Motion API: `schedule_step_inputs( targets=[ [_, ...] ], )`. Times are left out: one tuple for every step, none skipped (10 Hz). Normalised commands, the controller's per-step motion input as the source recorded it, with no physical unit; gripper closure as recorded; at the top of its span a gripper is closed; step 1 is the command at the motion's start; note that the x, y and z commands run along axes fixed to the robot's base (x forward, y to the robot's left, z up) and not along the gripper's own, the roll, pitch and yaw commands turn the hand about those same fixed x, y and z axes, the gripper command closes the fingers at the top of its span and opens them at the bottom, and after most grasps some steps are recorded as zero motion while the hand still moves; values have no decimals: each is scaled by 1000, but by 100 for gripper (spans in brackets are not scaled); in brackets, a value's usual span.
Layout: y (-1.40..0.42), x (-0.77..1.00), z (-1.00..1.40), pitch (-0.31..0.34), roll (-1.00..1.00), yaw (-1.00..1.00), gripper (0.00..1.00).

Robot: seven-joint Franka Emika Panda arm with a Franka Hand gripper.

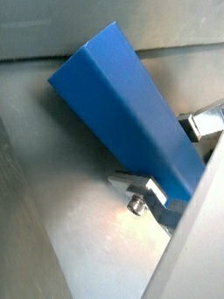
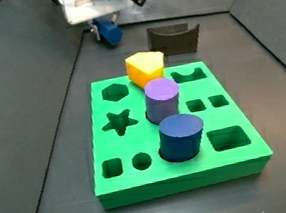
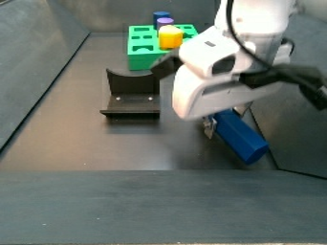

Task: Pick up the hexagon object. Move up. Place the hexagon object on the fixture. Regrasp the hexagon object. Move to above the board. Insert the hexagon object.
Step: Move up, then place the hexagon object on the fixture.

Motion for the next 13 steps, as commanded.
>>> schedule_step_inputs(
  targets=[
    [8,-27,505,29,13,-2,100],
    [8,-22,366,37,19,-7,100],
    [8,-22,219,45,24,-11,100],
    [0,0,1000,0,0,0,100],
    [0,0,1000,6,3,-2,100],
    [-1,-6,1000,20,2,-3,100],
    [3,-11,1000,34,8,-6,100],
    [5,-15,1000,36,17,-10,100],
    [7,-23,1000,43,27,-16,100],
    [9,-27,1000,45,36,-18,100],
    [11,-31,1000,52,44,-16,100],
    [13,-31,988,53,47,-15,100],
    [14,-23,779,61,52,-11,100]
  ],
)
